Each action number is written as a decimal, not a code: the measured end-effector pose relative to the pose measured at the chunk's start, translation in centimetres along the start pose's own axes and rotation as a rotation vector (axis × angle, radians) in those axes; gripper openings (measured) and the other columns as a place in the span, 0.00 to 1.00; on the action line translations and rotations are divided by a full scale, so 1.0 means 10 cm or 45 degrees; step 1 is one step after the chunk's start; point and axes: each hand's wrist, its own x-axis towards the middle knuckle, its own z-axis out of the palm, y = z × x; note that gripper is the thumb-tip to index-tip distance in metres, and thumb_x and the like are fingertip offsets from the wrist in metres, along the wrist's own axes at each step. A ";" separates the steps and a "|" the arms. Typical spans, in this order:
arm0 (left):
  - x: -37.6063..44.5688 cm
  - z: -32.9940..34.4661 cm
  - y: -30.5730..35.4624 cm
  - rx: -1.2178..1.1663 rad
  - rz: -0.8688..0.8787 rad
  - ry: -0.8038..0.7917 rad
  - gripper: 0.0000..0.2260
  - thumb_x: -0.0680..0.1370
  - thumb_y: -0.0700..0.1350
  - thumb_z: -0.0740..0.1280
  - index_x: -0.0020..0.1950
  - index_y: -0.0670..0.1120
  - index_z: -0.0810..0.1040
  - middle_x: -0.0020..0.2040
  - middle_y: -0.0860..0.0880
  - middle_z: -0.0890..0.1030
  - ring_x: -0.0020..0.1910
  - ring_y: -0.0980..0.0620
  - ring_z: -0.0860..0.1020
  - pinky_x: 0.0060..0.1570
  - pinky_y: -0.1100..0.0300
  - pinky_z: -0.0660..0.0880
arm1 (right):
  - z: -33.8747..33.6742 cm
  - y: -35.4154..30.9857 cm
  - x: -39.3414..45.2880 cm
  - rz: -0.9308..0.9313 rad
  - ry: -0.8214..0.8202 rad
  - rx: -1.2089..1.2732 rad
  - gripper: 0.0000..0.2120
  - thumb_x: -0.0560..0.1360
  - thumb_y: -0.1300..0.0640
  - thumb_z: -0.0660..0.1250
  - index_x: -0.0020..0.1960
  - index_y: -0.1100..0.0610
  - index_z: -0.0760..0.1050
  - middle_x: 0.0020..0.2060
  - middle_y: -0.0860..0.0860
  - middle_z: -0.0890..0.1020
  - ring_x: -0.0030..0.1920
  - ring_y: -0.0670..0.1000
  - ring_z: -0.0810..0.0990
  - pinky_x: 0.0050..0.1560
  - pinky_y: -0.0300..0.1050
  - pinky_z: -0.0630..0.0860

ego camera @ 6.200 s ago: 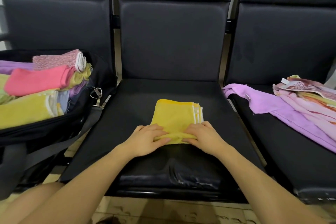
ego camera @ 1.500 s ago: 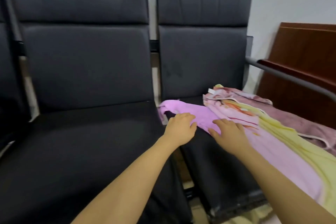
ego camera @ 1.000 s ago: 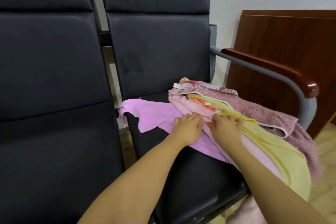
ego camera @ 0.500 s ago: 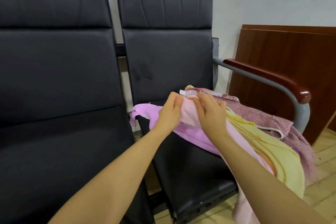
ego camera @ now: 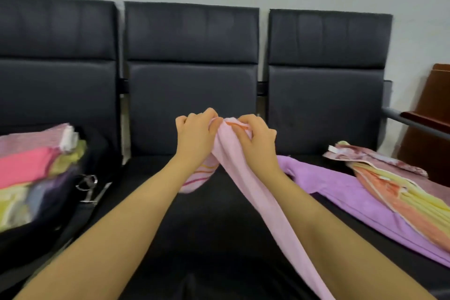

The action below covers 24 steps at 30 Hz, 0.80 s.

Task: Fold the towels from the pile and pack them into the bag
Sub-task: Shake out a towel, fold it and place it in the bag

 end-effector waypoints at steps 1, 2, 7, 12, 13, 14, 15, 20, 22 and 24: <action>0.01 -0.05 -0.16 0.109 -0.020 -0.011 0.10 0.82 0.47 0.56 0.51 0.47 0.76 0.44 0.50 0.79 0.45 0.48 0.74 0.52 0.56 0.58 | 0.15 -0.04 0.00 0.045 -0.077 0.056 0.12 0.71 0.41 0.60 0.50 0.45 0.74 0.48 0.48 0.79 0.51 0.51 0.78 0.57 0.57 0.73; -0.01 -0.08 -0.33 0.203 -0.054 -0.050 0.11 0.82 0.47 0.55 0.53 0.47 0.76 0.46 0.50 0.79 0.47 0.48 0.74 0.52 0.55 0.59 | 0.29 -0.04 -0.01 0.057 -0.140 0.067 0.10 0.73 0.44 0.61 0.52 0.43 0.73 0.51 0.48 0.79 0.54 0.50 0.77 0.59 0.57 0.72; -0.49 0.07 -0.95 0.425 -0.191 -0.537 0.18 0.82 0.52 0.56 0.71 0.51 0.67 0.67 0.47 0.69 0.65 0.44 0.66 0.63 0.50 0.59 | 0.58 0.20 -0.35 0.116 -0.463 -0.304 0.13 0.78 0.54 0.64 0.63 0.47 0.75 0.60 0.46 0.73 0.58 0.47 0.74 0.61 0.47 0.61; -1.20 0.26 -0.91 0.364 -0.006 -0.906 0.16 0.82 0.51 0.55 0.69 0.54 0.70 0.69 0.50 0.69 0.67 0.46 0.65 0.63 0.49 0.59 | 0.37 0.46 -0.86 0.257 -0.743 -0.633 0.08 0.78 0.51 0.62 0.53 0.47 0.78 0.50 0.45 0.78 0.51 0.47 0.77 0.55 0.46 0.61; -1.32 0.29 -0.85 0.321 0.042 -0.978 0.16 0.81 0.51 0.56 0.68 0.54 0.72 0.68 0.51 0.71 0.66 0.45 0.66 0.62 0.49 0.61 | 0.30 0.52 -0.95 0.263 -0.775 -0.713 0.07 0.78 0.50 0.62 0.52 0.47 0.79 0.49 0.45 0.79 0.50 0.47 0.77 0.56 0.47 0.62; -1.42 0.32 -0.81 0.274 0.085 -1.051 0.15 0.81 0.50 0.56 0.66 0.55 0.74 0.66 0.51 0.72 0.64 0.46 0.67 0.61 0.49 0.61 | 0.24 0.57 -1.02 0.275 -0.793 -0.777 0.08 0.78 0.49 0.62 0.52 0.47 0.79 0.48 0.45 0.79 0.51 0.48 0.77 0.56 0.47 0.62; -1.51 0.35 -0.76 0.221 0.109 -1.107 0.15 0.81 0.50 0.56 0.65 0.55 0.75 0.65 0.52 0.73 0.64 0.46 0.68 0.61 0.50 0.61 | 0.19 0.61 -1.09 0.297 -0.808 -0.821 0.08 0.77 0.47 0.62 0.52 0.47 0.79 0.48 0.45 0.79 0.52 0.48 0.77 0.56 0.47 0.61; -1.71 0.49 -0.67 0.156 0.036 -1.154 0.15 0.82 0.52 0.55 0.67 0.54 0.73 0.63 0.51 0.75 0.63 0.47 0.69 0.61 0.50 0.59 | 0.17 0.78 -1.35 0.345 -0.827 -1.066 0.20 0.79 0.42 0.58 0.68 0.48 0.69 0.63 0.48 0.72 0.63 0.52 0.69 0.61 0.48 0.58; -1.72 0.52 -0.67 0.161 -0.015 -1.104 0.16 0.82 0.54 0.56 0.68 0.53 0.71 0.62 0.50 0.74 0.63 0.47 0.70 0.61 0.51 0.59 | 0.21 0.80 -1.36 0.397 -0.770 -1.128 0.21 0.80 0.43 0.56 0.70 0.50 0.67 0.65 0.50 0.71 0.64 0.54 0.68 0.62 0.50 0.58; -1.72 0.53 -0.69 0.175 -0.042 -1.100 0.17 0.81 0.55 0.57 0.69 0.53 0.69 0.63 0.49 0.73 0.63 0.46 0.70 0.62 0.50 0.59 | 0.26 0.79 -1.32 0.431 -0.789 -1.149 0.17 0.80 0.44 0.57 0.64 0.50 0.72 0.60 0.50 0.74 0.61 0.54 0.69 0.60 0.50 0.59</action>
